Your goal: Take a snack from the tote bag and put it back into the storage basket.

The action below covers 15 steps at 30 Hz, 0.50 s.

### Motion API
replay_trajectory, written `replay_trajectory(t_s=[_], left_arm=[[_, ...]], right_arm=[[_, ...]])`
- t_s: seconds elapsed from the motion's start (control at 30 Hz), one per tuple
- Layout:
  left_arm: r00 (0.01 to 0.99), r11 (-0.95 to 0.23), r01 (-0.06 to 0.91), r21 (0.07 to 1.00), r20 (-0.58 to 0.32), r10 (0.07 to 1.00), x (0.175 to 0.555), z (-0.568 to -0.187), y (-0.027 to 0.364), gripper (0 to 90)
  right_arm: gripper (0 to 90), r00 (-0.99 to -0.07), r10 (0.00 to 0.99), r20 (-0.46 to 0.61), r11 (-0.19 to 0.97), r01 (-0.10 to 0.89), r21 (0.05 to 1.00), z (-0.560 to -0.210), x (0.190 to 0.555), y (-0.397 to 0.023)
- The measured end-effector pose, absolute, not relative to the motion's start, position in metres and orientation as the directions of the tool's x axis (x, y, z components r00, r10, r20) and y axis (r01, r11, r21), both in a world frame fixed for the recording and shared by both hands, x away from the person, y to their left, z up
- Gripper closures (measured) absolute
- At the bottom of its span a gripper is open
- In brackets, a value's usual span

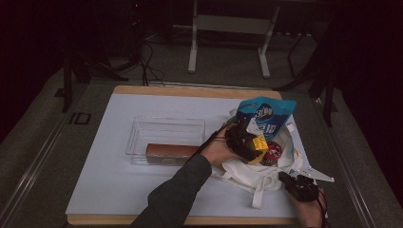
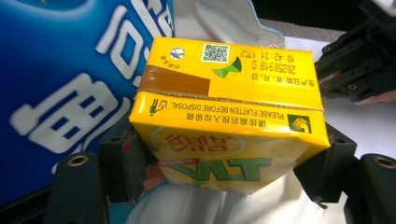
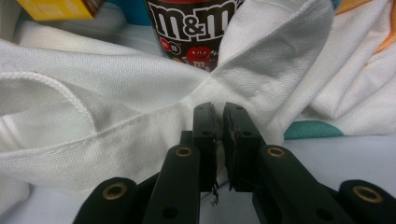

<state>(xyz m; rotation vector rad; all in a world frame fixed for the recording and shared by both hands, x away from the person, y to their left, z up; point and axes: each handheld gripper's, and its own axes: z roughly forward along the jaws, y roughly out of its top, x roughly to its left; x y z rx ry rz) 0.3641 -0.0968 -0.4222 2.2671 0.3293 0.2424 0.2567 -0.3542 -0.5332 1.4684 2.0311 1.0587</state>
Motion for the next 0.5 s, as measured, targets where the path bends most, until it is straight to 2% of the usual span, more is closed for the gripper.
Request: replay_trajectory(t_s=[0.5], left_arm=[[0.937,-0.618,0.186,0.764,0.051,0.346,0.357,-0.402,-0.085,28.6]], right_arm=[[83.2,-0.357,0.929,0.095,0.155,0.609,0.778,-0.533,0.257,-0.355]])
